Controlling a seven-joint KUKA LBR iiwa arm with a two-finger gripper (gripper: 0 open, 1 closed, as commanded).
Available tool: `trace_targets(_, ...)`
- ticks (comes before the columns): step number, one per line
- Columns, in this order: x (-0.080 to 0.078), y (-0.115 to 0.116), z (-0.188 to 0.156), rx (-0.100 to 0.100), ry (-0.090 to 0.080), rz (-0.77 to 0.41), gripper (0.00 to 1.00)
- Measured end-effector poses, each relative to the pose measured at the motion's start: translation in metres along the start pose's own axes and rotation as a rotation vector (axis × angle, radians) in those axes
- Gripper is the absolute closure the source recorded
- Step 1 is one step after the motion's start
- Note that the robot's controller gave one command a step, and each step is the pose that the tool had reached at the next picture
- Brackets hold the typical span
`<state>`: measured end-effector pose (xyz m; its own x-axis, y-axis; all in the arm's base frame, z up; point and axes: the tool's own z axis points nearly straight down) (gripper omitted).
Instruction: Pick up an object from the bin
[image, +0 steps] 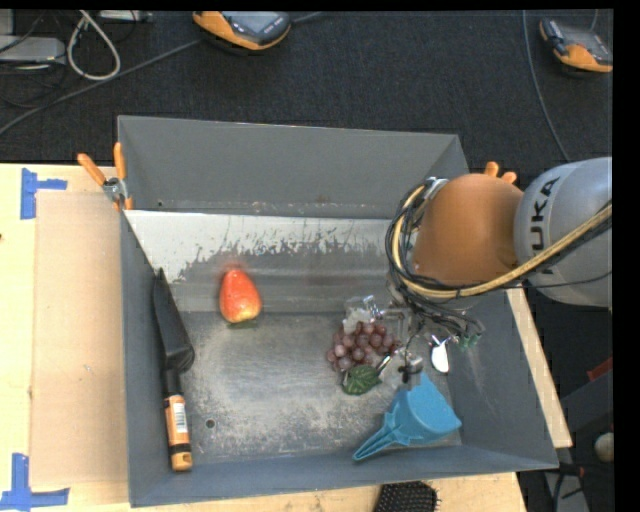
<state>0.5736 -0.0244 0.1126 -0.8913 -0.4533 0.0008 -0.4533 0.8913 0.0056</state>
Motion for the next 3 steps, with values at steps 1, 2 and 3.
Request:
trace_targets(1, 0.006, -0.005, 0.015, 0.001, -0.002, 0.042, 0.00)
trace_targets(2, -0.012, -0.006, 0.012, 0.001, -0.006, -0.035, 1.00)
trace_targets(3, -0.012, -0.006, 0.012, 0.001, -0.005, -0.034, 1.00)
